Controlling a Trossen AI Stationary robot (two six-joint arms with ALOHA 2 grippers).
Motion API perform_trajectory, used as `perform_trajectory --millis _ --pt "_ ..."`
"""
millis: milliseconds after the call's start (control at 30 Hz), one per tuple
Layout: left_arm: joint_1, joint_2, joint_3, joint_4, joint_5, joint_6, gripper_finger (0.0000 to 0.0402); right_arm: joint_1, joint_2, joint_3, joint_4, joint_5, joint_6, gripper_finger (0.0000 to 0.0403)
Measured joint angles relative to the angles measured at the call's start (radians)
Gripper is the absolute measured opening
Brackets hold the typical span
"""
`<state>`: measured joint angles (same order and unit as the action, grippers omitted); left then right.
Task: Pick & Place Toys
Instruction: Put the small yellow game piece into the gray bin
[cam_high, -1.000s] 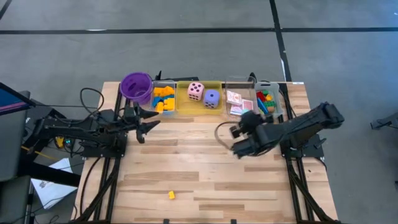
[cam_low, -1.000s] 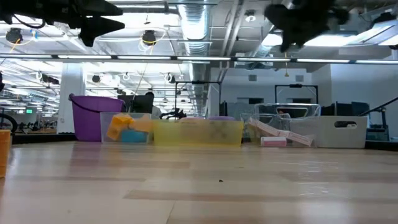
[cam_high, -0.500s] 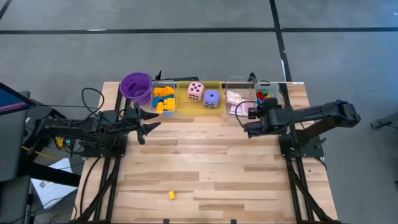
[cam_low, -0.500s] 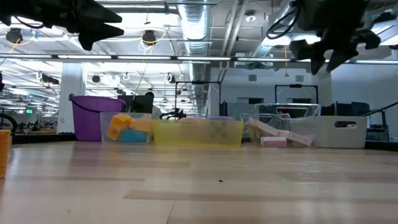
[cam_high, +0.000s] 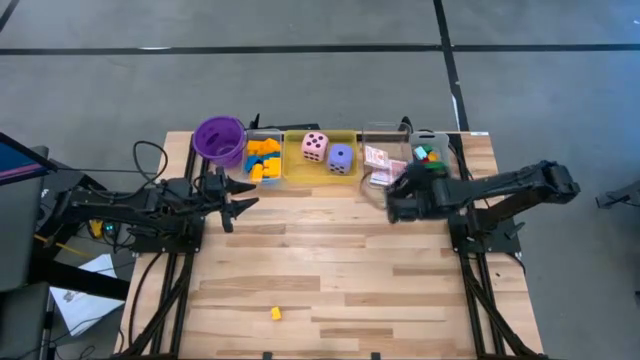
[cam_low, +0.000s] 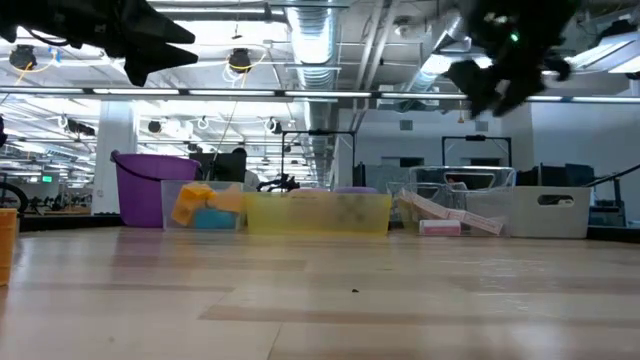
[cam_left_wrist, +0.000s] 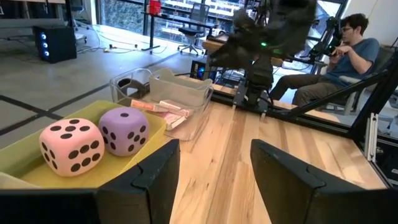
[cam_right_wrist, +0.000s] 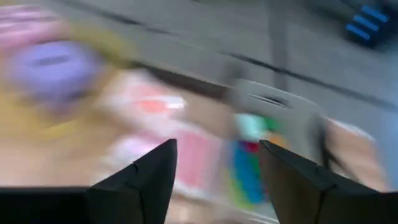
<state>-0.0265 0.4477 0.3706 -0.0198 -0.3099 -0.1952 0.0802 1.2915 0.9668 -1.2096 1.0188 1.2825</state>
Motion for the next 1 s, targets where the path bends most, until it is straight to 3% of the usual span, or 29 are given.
perform_trajectory --millis 100,200,333,467,600,700,867,1000 --pt "0.000 0.000 0.000 0.001 0.000 0.000 0.0191 0.135 0.028 0.000 0.331 -0.048 -0.410 0.0226" --pt "0.000 0.001 0.000 0.005 0.000 0.004 0.0191 0.272 0.094 -0.006 0.692 -0.209 -0.794 0.0227" --pt "0.000 0.026 0.000 0.001 0.075 -0.050 0.0191 0.397 0.245 -0.015 1.094 -0.313 -1.022 0.0227" --pt "-0.018 0.091 0.000 0.004 0.239 -0.054 0.0191 0.450 0.398 -0.015 1.370 -0.285 -1.136 0.0228" --pt "-0.115 0.188 0.000 0.006 0.291 -0.100 0.0186 0.457 0.516 -0.015 1.546 -0.258 -1.208 0.0228" --pt "-0.234 0.269 0.000 0.008 0.263 -0.191 0.0166 0.442 0.572 -0.015 1.577 -0.258 -1.212 0.0228" --pt "-0.476 0.419 0.000 0.007 0.102 -0.369 0.0112 0.406 0.620 -0.015 1.567 -0.261 -1.207 0.0228" --pt "-0.627 0.530 0.000 0.066 0.081 -0.551 0.0080 0.378 0.629 -0.015 1.583 -0.286 -1.206 0.0228"
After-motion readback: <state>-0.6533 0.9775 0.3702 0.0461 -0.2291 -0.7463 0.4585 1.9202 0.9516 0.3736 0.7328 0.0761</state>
